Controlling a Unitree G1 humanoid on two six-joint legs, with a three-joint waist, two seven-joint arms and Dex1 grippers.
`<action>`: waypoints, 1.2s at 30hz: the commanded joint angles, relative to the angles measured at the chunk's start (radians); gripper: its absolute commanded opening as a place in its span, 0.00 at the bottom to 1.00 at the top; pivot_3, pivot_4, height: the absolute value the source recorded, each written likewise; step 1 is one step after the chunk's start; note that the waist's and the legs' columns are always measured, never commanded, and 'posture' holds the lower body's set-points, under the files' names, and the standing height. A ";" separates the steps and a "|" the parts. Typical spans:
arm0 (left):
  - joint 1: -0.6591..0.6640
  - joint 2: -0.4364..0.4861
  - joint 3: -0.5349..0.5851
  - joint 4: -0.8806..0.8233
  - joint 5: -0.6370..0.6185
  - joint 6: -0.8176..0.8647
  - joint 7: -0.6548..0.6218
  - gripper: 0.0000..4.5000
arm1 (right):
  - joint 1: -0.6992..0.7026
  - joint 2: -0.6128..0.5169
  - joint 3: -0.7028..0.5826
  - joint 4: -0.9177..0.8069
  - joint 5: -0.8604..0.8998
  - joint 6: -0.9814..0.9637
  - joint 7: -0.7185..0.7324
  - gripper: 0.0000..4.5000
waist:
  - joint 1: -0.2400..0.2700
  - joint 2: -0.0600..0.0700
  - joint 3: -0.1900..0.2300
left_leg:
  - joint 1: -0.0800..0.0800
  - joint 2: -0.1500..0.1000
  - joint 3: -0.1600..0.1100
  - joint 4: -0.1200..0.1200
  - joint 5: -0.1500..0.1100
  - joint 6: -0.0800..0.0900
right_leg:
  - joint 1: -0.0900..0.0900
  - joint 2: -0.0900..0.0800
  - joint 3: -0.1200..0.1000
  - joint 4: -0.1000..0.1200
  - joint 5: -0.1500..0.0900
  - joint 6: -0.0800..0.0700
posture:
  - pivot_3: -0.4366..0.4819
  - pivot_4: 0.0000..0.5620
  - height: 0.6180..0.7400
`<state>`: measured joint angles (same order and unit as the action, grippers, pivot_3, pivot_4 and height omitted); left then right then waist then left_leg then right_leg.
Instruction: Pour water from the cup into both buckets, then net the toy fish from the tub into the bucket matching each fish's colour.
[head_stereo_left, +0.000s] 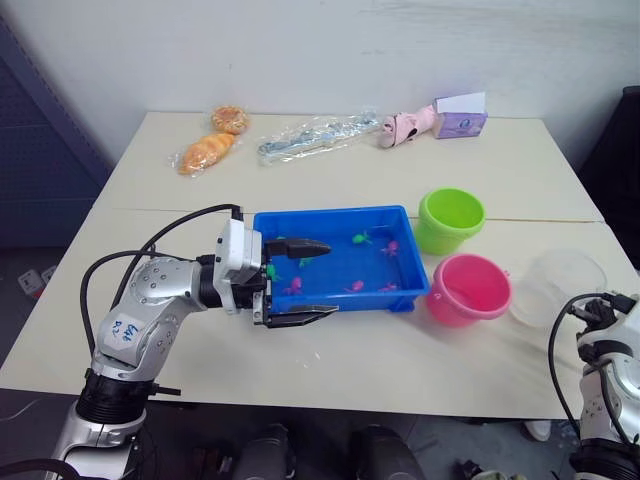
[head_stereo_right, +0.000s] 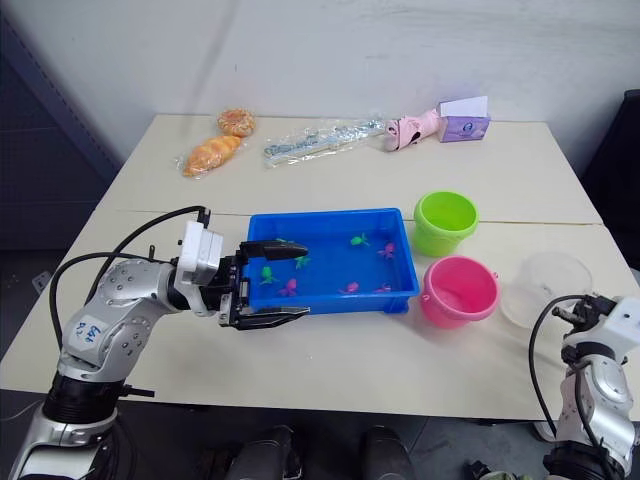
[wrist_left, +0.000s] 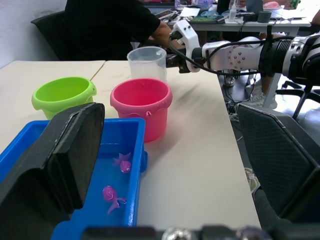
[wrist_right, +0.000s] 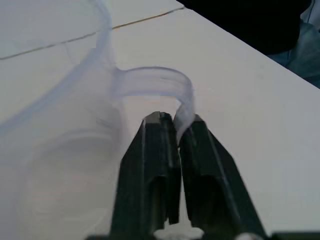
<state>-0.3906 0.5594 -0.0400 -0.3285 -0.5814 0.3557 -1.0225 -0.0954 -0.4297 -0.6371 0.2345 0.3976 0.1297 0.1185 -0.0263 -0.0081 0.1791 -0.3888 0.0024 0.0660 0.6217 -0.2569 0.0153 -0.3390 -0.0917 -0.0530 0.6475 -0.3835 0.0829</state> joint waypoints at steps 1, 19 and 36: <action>0.001 -0.009 0.006 -0.005 0.005 -0.020 0.005 1.00 | 0.039 -0.014 -0.040 -0.088 0.031 -0.021 0.025 0.02 | 0.003 0.000 0.000 | 0.000 0.000 0.000 0.000 0.000 0.000 | 0.000 0.000 0.000 0.000 0.000 0.000 | 0.48 0.27 1.00; -0.049 -0.062 -0.009 0.087 -0.029 0.032 -0.021 1.00 | 0.279 -0.318 -0.074 -0.606 -0.110 0.098 0.171 0.02 | 0.008 0.001 0.003 | -0.002 0.000 0.000 0.000 0.000 0.000 | -0.001 0.000 0.000 -0.002 0.000 0.002 | 0.48 0.27 1.00; -0.072 -0.094 -0.031 0.147 0.035 -0.031 -0.052 1.00 | 0.298 -0.383 0.042 -0.598 -0.450 -0.092 0.195 0.02 | 0.026 0.000 0.004 | -0.002 0.000 0.000 0.000 0.001 -0.001 | -0.001 0.001 0.000 -0.003 0.000 0.002 | 0.48 0.27 1.00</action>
<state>-0.4594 0.4671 -0.0639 -0.1797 -0.5691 0.3640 -1.0676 0.1982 -0.7728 -0.5874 -0.3627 0.0244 0.1322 0.3114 -0.0008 -0.0076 0.1827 -0.3908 0.0022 0.0659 0.6216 -0.2561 0.0145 -0.3400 -0.0905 -0.0532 0.6443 -0.3837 0.0847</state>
